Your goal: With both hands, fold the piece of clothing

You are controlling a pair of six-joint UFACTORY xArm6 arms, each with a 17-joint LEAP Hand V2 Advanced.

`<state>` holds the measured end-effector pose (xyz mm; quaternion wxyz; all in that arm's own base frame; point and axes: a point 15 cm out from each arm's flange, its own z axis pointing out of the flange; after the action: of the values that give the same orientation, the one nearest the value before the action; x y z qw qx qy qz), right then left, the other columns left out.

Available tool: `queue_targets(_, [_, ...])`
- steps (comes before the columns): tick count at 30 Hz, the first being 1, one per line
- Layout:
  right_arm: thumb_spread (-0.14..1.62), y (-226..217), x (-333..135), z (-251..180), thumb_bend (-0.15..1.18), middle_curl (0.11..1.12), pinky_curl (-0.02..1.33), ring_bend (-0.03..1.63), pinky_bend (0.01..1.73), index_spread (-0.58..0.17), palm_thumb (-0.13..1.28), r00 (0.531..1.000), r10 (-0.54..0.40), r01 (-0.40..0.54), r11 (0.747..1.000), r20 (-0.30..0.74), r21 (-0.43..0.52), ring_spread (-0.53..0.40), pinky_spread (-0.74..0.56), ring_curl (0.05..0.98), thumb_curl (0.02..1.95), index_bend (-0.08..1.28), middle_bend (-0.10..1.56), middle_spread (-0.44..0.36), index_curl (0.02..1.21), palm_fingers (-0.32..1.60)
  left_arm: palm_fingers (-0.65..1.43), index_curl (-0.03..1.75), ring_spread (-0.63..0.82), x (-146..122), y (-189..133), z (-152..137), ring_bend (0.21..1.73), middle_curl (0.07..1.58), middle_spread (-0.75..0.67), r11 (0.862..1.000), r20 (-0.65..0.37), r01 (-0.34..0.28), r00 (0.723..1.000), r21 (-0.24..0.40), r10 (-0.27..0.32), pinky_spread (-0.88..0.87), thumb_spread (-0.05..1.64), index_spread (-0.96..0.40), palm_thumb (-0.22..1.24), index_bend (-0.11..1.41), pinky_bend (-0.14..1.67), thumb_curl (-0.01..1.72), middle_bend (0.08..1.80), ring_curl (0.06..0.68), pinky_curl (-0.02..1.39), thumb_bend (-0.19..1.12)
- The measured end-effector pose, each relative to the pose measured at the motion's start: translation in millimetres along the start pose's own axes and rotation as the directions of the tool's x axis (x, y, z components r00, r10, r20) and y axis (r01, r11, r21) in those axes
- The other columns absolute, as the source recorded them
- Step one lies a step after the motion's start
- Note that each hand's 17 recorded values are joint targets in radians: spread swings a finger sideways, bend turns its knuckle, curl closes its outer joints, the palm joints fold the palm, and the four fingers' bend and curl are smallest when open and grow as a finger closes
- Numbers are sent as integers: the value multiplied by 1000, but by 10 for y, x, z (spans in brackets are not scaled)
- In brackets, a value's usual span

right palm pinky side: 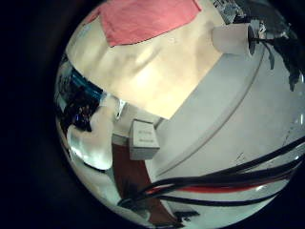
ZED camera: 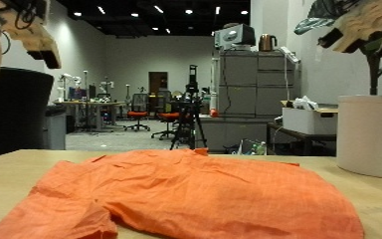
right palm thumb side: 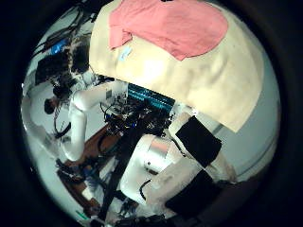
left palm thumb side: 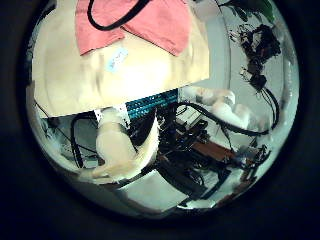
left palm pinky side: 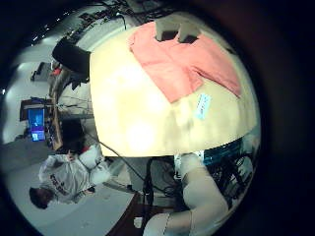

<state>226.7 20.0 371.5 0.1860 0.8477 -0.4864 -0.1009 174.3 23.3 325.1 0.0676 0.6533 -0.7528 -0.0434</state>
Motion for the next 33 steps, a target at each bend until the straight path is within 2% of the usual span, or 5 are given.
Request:
queue_targets(15, [1412,-34,21,-2,-8,282,309,216,228,-357,618,1000,-18,18,1000,-1,-10,227,353,256,252,187,177,75,341,172,171,311,464,-238,-61,89,409,354,139,999,87,-9,996,-47,13,437,989,-20,336,163,242,318,196,212,307,-20])
queue_targets(26, [1421,7,87,61,-8,284,309,198,211,-348,606,999,32,-32,999,28,-23,238,353,255,248,189,180,77,345,186,34,263,478,-456,-912,642,489,324,240,980,149,-170,971,-105,185,411,968,50,307,130,379,309,181,234,346,-34])
queue_targets(28, [1422,29,93,68,-8,284,309,196,208,-344,605,999,38,-38,999,33,-30,239,353,254,248,187,181,77,345,188,43,240,485,-522,-1050,777,515,298,334,970,181,-214,956,-112,231,268,950,65,285,104,538,306,147,240,390,-36])
queue_targets(31, [1423,28,92,70,-7,284,310,202,204,-341,604,998,45,-44,999,40,-28,235,353,256,248,187,178,77,345,195,67,203,492,-649,-1217,936,573,266,280,957,231,-265,930,-120,286,-24,932,75,270,86,920,305,119,254,492,-35])
queue_targets(33, [1423,13,54,73,-5,285,310,203,199,-339,610,997,47,-46,999,58,-24,231,353,255,247,186,181,77,344,201,-90,239,524,-764,-1324,1007,631,290,333,949,268,-294,910,-118,315,212,924,78,261,191,567,306,211,276,422,-34])
